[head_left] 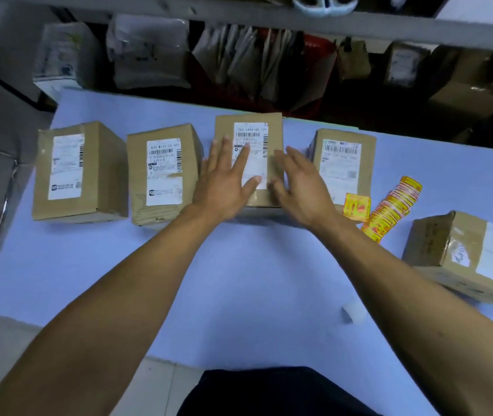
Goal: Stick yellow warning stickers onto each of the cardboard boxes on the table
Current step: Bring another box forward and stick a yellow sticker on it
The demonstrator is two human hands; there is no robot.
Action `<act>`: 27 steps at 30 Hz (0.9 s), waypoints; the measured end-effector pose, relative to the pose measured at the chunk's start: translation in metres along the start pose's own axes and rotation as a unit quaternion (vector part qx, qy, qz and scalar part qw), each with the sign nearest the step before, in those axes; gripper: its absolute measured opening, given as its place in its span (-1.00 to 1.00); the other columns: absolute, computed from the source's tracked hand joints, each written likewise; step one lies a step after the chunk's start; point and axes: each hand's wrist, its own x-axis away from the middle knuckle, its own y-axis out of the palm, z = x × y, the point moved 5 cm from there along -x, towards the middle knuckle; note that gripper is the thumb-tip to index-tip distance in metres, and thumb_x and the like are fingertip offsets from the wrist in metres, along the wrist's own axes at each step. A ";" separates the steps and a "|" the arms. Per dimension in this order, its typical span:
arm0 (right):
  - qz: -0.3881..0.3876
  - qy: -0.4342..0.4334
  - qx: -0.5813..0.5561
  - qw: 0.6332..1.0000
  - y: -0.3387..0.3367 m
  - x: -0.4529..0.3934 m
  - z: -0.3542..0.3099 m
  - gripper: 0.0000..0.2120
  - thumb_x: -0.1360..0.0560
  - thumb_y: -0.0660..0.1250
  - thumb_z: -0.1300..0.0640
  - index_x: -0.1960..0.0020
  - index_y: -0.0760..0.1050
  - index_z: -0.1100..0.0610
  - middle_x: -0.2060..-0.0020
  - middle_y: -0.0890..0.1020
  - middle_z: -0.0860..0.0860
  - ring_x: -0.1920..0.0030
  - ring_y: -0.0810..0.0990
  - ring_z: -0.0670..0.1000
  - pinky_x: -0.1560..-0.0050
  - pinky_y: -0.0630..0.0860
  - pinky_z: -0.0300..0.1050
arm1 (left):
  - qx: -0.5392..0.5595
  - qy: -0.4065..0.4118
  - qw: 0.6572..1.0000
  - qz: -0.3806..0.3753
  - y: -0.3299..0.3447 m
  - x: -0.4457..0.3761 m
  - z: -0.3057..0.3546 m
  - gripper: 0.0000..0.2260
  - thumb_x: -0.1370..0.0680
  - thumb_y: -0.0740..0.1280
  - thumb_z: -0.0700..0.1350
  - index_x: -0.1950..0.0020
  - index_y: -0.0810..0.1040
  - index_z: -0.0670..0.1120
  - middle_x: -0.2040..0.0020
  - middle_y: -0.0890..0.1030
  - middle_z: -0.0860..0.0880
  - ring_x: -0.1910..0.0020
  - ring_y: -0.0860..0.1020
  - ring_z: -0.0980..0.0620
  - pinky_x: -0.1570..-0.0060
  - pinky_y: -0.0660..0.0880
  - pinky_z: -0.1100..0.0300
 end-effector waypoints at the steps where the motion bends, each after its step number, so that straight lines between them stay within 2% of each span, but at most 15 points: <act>1: -0.018 -0.003 0.002 1.000 0.010 -0.003 -0.004 -0.49 -0.61 0.22 0.10 -0.53 0.24 0.18 -0.55 0.19 0.23 -0.52 0.22 0.22 -0.37 0.30 0.00 | 0.012 0.001 1.000 -0.005 0.003 -0.001 -0.002 -0.36 -0.64 0.11 0.22 -0.64 -0.02 0.02 -0.64 -0.13 -0.18 -0.61 -0.20 -0.21 -0.52 -0.08 -0.17; 3: -0.030 0.004 0.007 1.000 0.023 -0.002 -0.006 -0.45 -0.65 0.17 0.04 -0.58 0.15 0.16 -0.60 0.00 0.22 -0.56 0.14 0.20 -0.36 0.33 0.02 | 0.037 0.003 0.999 -0.009 0.007 -0.002 -0.003 -0.35 -0.65 0.11 0.21 -0.64 -0.06 0.02 -0.64 -0.17 -0.17 -0.60 -0.25 -0.21 -0.53 -0.12 -0.16; 6: -0.018 0.000 -0.004 1.000 0.030 0.009 -0.003 -0.44 -0.67 0.13 0.03 -0.60 0.07 0.17 -0.61 -0.11 0.18 -0.56 0.17 0.18 -0.31 0.37 0.00 | 0.060 0.011 0.998 -0.006 0.011 0.003 0.000 -0.35 -0.65 0.12 0.19 -0.64 -0.07 0.00 -0.63 -0.20 -0.17 -0.59 -0.29 -0.22 -0.53 -0.16 -0.12; 10: -0.019 0.005 -0.013 1.000 0.037 0.032 -0.001 -0.45 -0.67 0.12 0.06 -0.59 0.07 0.19 -0.60 -0.10 0.19 -0.58 0.10 0.17 -0.38 0.31 -0.03 | 0.080 0.034 0.996 0.001 0.017 0.026 0.007 -0.35 -0.65 0.16 0.16 -0.64 -0.04 -0.02 -0.63 -0.21 -0.17 -0.59 -0.30 -0.21 -0.53 -0.20 -0.04; 12: -0.009 0.011 -0.034 0.999 0.035 0.039 -0.001 -0.45 -0.66 0.15 0.07 -0.58 0.09 0.20 -0.60 -0.06 0.19 -0.59 0.04 0.14 -0.45 0.19 -0.10 | 0.109 0.040 0.993 0.019 0.018 0.032 0.009 -0.36 -0.64 0.22 0.13 -0.63 0.04 -0.04 -0.64 -0.16 -0.18 -0.60 -0.26 -0.21 -0.53 -0.19 -0.01; 14: 0.007 0.037 -0.089 0.995 0.031 0.034 -0.002 -0.42 -0.64 0.20 0.05 -0.57 0.10 0.21 -0.60 0.04 0.18 -0.60 0.01 0.08 -0.50 0.03 -0.20 | 0.180 -0.009 0.982 0.052 0.013 0.028 0.005 -0.33 -0.62 0.27 0.09 -0.63 0.06 -0.07 -0.64 -0.13 -0.19 -0.61 -0.20 -0.17 -0.53 -0.16 0.04; 16: 0.030 0.122 -0.195 0.973 0.029 0.017 0.004 -0.34 -0.60 0.25 0.00 -0.58 0.07 0.20 -0.57 0.18 0.14 -0.57 0.13 0.07 -0.55 0.06 -0.07 | 0.288 -0.116 0.948 0.076 0.010 0.017 -0.007 -0.28 -0.60 0.32 0.10 -0.63 0.05 -0.09 -0.64 -0.02 -0.16 -0.62 -0.07 -0.11 -0.54 -0.07 0.08; 17: 0.039 0.182 -0.253 0.949 0.029 0.007 0.009 -0.29 -0.58 0.27 -0.03 -0.60 0.04 0.16 -0.56 0.23 0.09 -0.55 0.20 0.06 -0.54 0.13 -0.02 | 0.348 -0.172 0.918 0.078 0.009 0.010 -0.014 -0.28 -0.58 0.34 0.11 -0.61 0.10 -0.10 -0.62 0.12 -0.13 -0.60 0.08 -0.08 -0.54 0.07 0.09; 19: 0.025 0.295 -0.341 0.892 0.033 -0.009 0.019 -0.21 -0.54 0.27 -0.15 -0.62 -0.02 0.07 -0.55 0.26 0.01 -0.51 0.29 0.05 -0.50 0.23 0.02 | 0.452 -0.269 0.849 0.056 0.013 -0.003 -0.023 -0.36 -0.54 0.35 0.19 -0.49 0.31 -0.12 -0.38 0.46 0.03 -0.37 0.44 -0.01 -0.27 0.38 0.14; 20: 0.006 0.328 -0.368 0.870 0.037 -0.014 0.022 -0.18 -0.51 0.27 -0.22 -0.62 -0.03 0.02 -0.55 0.28 -0.02 -0.49 0.32 0.06 -0.48 0.27 0.04 | 0.483 -0.303 0.821 0.032 0.017 -0.007 -0.024 -0.39 -0.52 0.35 0.25 -0.41 0.39 -0.11 -0.24 0.50 0.09 -0.21 0.51 0.02 -0.14 0.41 0.17; 21: -0.014 0.345 -0.381 0.858 0.042 -0.017 0.025 -0.15 -0.48 0.26 -0.28 -0.62 -0.02 0.00 -0.53 0.31 -0.04 -0.47 0.35 0.07 -0.46 0.30 0.07 | 0.502 -0.324 0.802 0.008 0.021 -0.009 -0.025 -0.42 -0.49 0.34 0.29 -0.33 0.44 -0.08 -0.16 0.52 0.09 -0.12 0.54 0.02 -0.09 0.43 0.17; 23: -0.037 0.349 -0.384 0.854 0.048 -0.020 0.027 -0.10 -0.40 0.24 -0.38 -0.60 0.05 -0.03 -0.47 0.40 -0.06 -0.42 0.42 0.07 -0.42 0.36 0.11 | 0.522 -0.343 0.780 -0.034 0.026 -0.011 -0.026 -0.45 -0.41 0.34 0.37 -0.15 0.52 -0.05 -0.10 0.63 0.05 -0.06 0.62 -0.04 -0.12 0.54 0.09; 25: -0.038 0.337 -0.381 0.860 0.051 -0.020 0.028 -0.11 -0.37 0.22 -0.41 -0.58 0.12 -0.04 -0.43 0.45 -0.06 -0.38 0.46 0.06 -0.40 0.39 0.11 | 0.535 -0.351 0.766 -0.054 0.029 -0.009 -0.026 -0.42 -0.36 0.36 0.39 -0.09 0.59 -0.06 -0.05 0.69 -0.01 -0.01 0.67 -0.08 -0.15 0.58 -0.02; 27: -0.039 0.328 -0.383 0.863 0.051 -0.021 0.028 -0.13 -0.40 0.21 -0.41 -0.58 0.11 -0.03 -0.45 0.43 -0.05 -0.40 0.44 0.07 -0.40 0.38 0.12 | 0.536 -0.354 0.764 -0.061 0.026 -0.007 -0.023 -0.46 -0.39 0.36 0.38 -0.08 0.61 -0.05 -0.03 0.70 -0.02 0.01 0.67 -0.09 -0.15 0.59 -0.04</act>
